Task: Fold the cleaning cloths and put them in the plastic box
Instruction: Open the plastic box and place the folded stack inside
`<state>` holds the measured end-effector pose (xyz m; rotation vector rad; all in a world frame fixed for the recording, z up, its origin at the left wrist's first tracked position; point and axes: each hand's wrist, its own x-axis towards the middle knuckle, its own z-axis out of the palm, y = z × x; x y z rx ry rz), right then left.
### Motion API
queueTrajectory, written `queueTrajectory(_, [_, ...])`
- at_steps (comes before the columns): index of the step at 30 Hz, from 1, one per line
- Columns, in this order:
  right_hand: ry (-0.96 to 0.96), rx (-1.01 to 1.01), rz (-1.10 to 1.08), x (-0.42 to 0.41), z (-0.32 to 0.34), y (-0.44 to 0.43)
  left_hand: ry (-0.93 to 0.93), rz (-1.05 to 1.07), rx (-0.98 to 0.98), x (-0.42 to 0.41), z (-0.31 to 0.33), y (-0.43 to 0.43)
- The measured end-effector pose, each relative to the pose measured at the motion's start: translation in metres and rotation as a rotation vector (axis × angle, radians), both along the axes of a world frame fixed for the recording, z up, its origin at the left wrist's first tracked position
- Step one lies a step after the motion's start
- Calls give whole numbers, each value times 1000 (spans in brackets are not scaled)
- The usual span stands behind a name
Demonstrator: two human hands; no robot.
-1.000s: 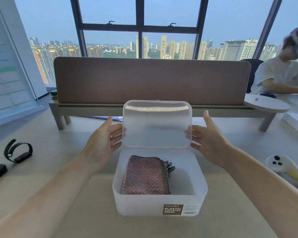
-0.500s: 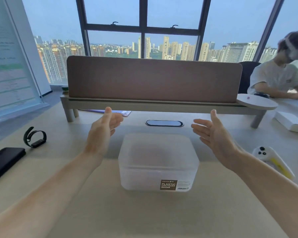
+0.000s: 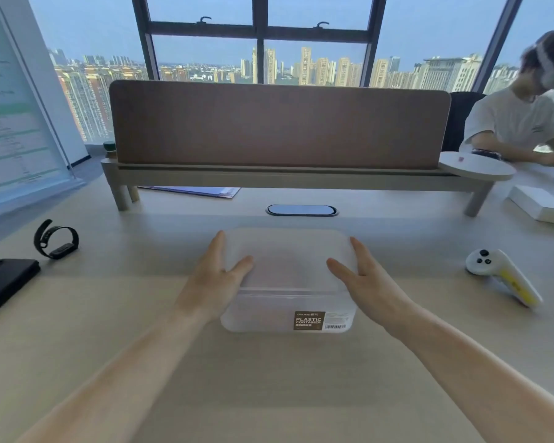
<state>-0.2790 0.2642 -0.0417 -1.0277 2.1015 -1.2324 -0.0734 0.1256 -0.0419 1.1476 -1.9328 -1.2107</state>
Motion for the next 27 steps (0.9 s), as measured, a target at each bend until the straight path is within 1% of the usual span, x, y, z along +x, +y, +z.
queueTrajectory(2, [-11, -25, 1, 0, 0, -1, 30, 17, 25, -1, -3, 0])
queueTrajectory(6, [-46, -96, -20, 4, 1, -1, 87, 26, 4, 0, -1, 3])
queueTrajectory(9, [-148, -228, -32, 10, 1, 5, 288, 26, 64, 11, -7, 13])
queueTrajectory(11, [-210, -315, -62, 18, -10, 17, 391, 1, 56, 22, -21, 26])
queueTrajectory(15, [-199, -397, -36, 34, -40, 35, 369, -4, -1, 29, -52, 39])
queueTrajectory(18, [-173, -424, -66, 32, -48, 33, 327, -6, -26, 18, -56, 35])
queueTrajectory(23, [-205, -426, -164, -7, -48, 13, 309, -70, -19, -24, -47, 27])
queueTrajectory(27, [-202, -366, -252, -52, -39, 0, 255, -69, -39, -76, -49, 16])
